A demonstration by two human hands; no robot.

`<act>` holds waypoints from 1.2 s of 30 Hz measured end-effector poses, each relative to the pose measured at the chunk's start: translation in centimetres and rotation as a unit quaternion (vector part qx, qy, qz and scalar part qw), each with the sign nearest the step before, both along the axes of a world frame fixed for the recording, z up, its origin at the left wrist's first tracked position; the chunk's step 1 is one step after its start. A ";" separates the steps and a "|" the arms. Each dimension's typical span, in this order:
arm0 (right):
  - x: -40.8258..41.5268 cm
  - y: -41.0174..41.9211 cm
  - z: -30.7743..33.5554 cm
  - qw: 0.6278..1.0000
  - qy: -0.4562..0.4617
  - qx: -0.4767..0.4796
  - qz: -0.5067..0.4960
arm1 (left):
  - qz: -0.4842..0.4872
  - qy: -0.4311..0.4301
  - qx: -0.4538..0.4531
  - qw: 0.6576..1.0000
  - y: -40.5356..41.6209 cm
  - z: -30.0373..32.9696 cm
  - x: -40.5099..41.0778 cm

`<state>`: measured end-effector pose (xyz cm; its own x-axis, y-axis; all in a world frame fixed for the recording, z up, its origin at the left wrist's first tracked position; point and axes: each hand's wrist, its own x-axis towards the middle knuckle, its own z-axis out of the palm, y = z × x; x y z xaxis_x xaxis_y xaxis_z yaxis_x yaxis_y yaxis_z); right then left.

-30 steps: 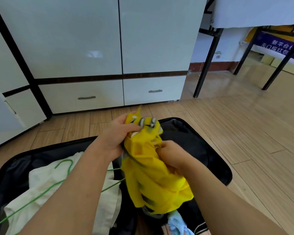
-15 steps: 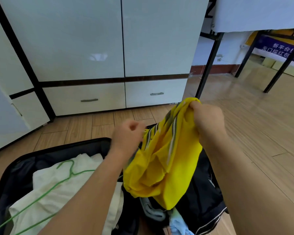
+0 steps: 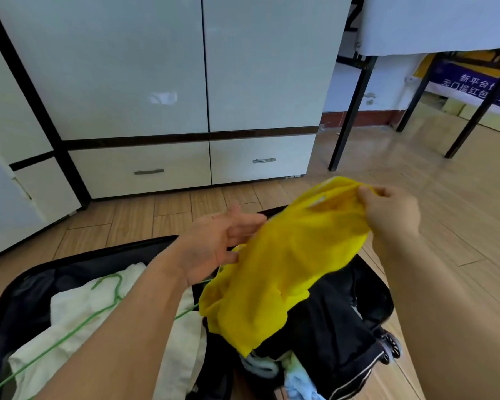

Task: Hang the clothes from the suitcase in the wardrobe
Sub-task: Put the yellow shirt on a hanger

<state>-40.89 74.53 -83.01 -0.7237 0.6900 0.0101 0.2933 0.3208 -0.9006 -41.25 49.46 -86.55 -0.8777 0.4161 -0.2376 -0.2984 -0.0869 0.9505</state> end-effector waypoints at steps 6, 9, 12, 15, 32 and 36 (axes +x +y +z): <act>0.1 -3.7 -3.8 0.964 -0.157 0.102 0.188 | 0.031 -0.041 -0.066 0.997 2.8 -0.9 0.2; 0.9 -4.4 -6.1 0.878 -0.306 0.235 0.285 | 0.007 0.009 -0.252 0.968 3.6 -4.0 0.8; 2.7 -3.9 -7.9 0.782 -0.431 0.258 0.368 | -0.124 0.104 -0.400 0.902 4.5 -6.0 2.2; 3.5 -2.5 -9.2 0.785 -0.411 0.200 0.417 | -0.205 0.216 -0.554 0.778 6.3 -7.8 3.6; 3.8 -4.2 -6.8 0.852 -0.125 -0.246 0.444 | 0.119 -0.201 0.193 0.953 4.0 0.5 -0.8; 3.0 -5.4 -4.3 0.850 -0.068 -0.330 0.406 | 0.149 -0.172 0.196 0.954 3.1 0.4 -1.4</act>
<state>-37.90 69.13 -87.32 -0.9272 -0.2142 -0.3073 0.3328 -0.0940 -0.9383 -42.63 52.51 -86.12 -0.8689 0.2764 -0.4107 -0.4937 -0.5448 0.6778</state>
